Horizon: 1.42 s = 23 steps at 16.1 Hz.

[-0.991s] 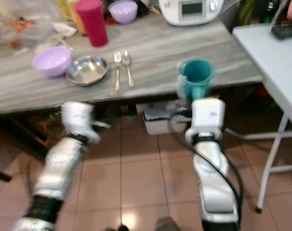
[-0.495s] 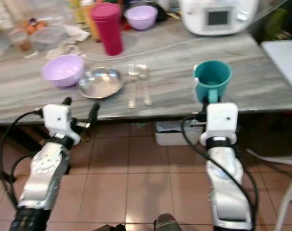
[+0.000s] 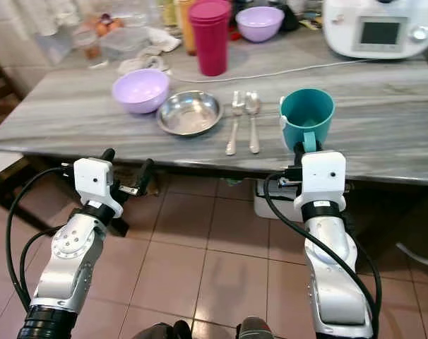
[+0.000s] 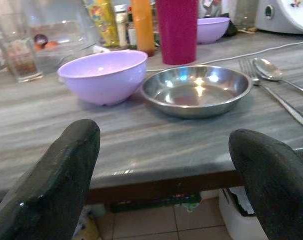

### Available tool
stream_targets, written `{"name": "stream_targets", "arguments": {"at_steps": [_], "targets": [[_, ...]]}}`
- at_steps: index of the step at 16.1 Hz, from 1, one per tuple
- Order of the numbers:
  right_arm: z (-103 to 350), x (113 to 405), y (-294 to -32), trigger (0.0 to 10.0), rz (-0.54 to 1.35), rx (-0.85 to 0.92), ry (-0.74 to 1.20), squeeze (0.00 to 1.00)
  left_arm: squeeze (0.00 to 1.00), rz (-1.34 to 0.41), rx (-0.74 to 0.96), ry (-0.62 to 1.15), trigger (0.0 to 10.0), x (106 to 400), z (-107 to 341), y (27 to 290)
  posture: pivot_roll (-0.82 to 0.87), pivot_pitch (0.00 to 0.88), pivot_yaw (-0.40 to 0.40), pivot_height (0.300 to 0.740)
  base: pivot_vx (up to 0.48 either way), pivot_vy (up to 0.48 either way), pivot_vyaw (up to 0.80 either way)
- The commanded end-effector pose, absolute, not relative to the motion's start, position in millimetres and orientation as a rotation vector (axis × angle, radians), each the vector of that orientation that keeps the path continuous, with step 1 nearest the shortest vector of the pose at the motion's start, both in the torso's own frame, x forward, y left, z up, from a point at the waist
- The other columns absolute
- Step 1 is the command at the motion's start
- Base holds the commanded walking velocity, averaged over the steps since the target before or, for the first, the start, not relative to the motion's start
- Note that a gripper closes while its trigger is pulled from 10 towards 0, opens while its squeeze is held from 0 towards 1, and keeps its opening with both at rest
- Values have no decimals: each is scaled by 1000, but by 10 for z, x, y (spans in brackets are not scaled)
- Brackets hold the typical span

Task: Setting the table

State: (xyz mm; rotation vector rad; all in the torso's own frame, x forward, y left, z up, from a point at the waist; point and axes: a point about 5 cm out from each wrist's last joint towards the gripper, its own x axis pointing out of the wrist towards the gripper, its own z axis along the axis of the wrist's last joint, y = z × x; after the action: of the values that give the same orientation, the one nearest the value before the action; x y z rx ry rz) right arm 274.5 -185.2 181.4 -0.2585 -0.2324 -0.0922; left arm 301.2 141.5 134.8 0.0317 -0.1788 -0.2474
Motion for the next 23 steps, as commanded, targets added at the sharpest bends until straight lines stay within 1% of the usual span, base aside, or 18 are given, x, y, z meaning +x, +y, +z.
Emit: {"name": "stream_targets", "arguments": {"at_steps": [1,4,7,8,11,23], "targets": [[1892,2716,-1820,10000,-94,-255,-276,0,0,-256,33,-171,10000,3006,1347,1430,-325,167,111,740,0,0,450],[1885,2722,-1837,10000,-103,-253,-273,0,0,-279,16,-170,10000,3014,1353,1396,-325,165,113,740,0,0,135],[1880,2744,-1864,10000,-130,-218,-260,0,0,-301,18,-159,10000,3006,1324,1362,-325,164,115,740,242,0,0],[1879,2747,-1860,10000,-129,-217,-260,0,0,-302,14,-159,10000,3008,1326,1367,-325,164,117,740,0,0,-625],[1860,2738,-1851,10000,-129,-216,-255,0,0,-305,14,-157,10000,3008,1328,1367,-324,165,119,740,240,0,-488],[1860,2754,-1832,10000,-124,-214,-260,0,0,-335,12,-151,10000,3003,1326,1342,-319,161,123,740,251,0,0]]}}
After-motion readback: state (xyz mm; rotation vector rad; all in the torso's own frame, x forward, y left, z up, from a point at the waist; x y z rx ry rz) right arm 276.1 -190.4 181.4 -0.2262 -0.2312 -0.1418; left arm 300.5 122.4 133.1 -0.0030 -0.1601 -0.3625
